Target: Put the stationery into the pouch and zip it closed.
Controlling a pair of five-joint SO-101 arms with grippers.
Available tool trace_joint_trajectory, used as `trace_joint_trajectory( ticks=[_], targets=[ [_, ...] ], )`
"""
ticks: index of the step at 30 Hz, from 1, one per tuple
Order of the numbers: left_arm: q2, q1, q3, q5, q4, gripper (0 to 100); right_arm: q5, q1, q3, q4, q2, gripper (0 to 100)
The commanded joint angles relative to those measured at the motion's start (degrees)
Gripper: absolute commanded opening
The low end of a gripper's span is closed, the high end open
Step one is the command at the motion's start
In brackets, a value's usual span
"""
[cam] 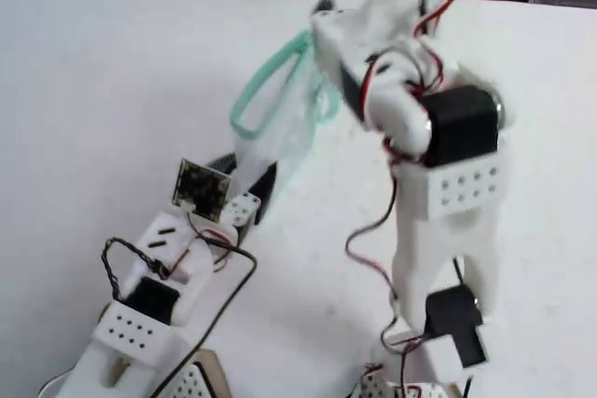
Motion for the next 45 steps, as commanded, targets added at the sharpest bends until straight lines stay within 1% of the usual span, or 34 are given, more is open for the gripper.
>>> trace_joint_trajectory(
  ticks=[1, 5, 9, 14, 17, 21, 24, 30, 35, 37, 41, 42, 44, 45],
  targets=[
    [0.04, 2.68, -0.09, -0.53, 0.35, 18, -5.63, 4.09, -0.88, 2.07, 3.03, 31.5],
    [0.04, 5.93, -0.26, -0.53, 2.81, 18, -11.43, 6.73, -1.14, 3.47, 9.01, 31.7],
    [0.04, 5.93, -0.26, -0.53, 2.81, 18, -15.65, 6.46, -1.49, 3.38, 12.79, 31.7],
    [0.04, 5.93, -0.26, -0.53, 2.81, 18, -22.95, 5.23, -1.41, 5.49, 13.41, 31.8],
    [0.04, 6.11, -0.26, -0.53, 2.81, 18, -26.20, 5.41, -1.49, 4.79, 12.88, 31.8],
    [0.04, 6.29, -0.26, -0.62, 2.81, 18, -28.66, 4.26, -1.49, 3.03, 13.49, 31.8],
    [0.04, 6.37, -0.35, -3.08, 2.81, 18, -30.51, 2.42, -1.49, 3.03, 13.05, 31.8],
    [0.04, 6.37, -0.35, -3.34, 2.81, 18, -30.51, -2.68, -3.52, 2.95, 14.02, 31.8],
    [0.04, 6.29, -0.44, -3.34, 2.81, 18, -30.15, -1.19, -3.16, 3.82, 17.01, 31.1],
    [0.04, 6.29, -0.44, -3.34, 2.81, 18, -30.51, -0.31, -3.16, 5.67, 17.80, 25.8],
    [0.04, 6.37, -0.44, -3.43, 2.81, 18, -29.89, 0.75, -3.43, 6.55, 18.15, 4.4],
    [0.04, 6.37, -0.44, -3.43, 2.81, 18, -28.57, 0.84, -3.60, 6.37, 17.80, 1.3],
    [0.04, 6.37, -0.44, -3.43, 2.81, 18, -25.49, 0.84, -3.87, 6.46, 17.36, 2.8],
    [0.04, 6.37, -0.44, -3.43, 2.81, 18, -25.32, 0.84, -4.48, 6.73, 16.92, 2.3]
  ],
)
